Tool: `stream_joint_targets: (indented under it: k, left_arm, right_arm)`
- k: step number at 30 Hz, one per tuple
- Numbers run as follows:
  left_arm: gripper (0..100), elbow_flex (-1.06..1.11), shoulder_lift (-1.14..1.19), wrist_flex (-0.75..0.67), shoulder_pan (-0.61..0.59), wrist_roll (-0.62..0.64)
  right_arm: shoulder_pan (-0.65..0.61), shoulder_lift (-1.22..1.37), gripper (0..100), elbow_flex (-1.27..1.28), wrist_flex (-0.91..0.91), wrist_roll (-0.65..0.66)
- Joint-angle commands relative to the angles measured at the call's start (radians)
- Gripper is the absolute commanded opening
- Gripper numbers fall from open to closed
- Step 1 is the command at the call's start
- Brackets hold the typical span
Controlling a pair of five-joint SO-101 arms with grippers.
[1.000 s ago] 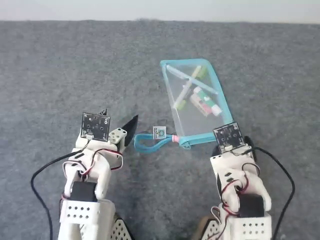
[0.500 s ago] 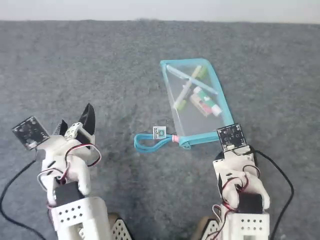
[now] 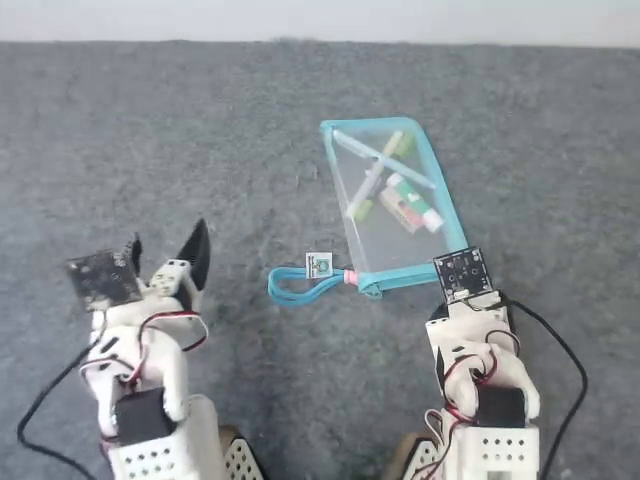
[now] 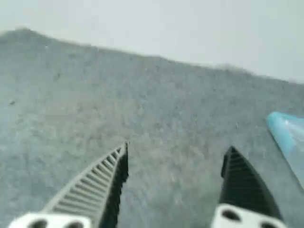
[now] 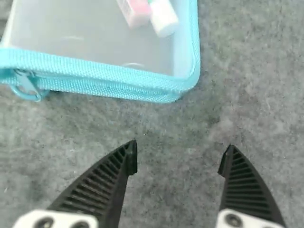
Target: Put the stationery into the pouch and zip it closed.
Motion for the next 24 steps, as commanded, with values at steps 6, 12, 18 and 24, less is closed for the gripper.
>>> stream_joint_targets:
  k: [6, 12, 18, 24]
  left_arm:
    - [30, 0.176, -0.031, -0.055, 0.203, -0.012]
    - [30, 0.176, -0.031, 0.080, 0.245, -0.015]
    - [30, 0.176, -0.031, 0.273, 0.245, -0.017]
    - [30, 0.176, -0.032, 0.385, 0.247, -0.012]
  right_arm:
    - [0.012, -0.012, 27.5, 0.023, 0.005, -0.005]
    - [0.012, -0.012, 27.5, 0.023, 0.005, -0.005]
    - [0.012, -0.012, 27.5, 0.023, 0.005, -0.005]
    - [0.012, -0.012, 27.5, 0.023, 0.005, -0.005]
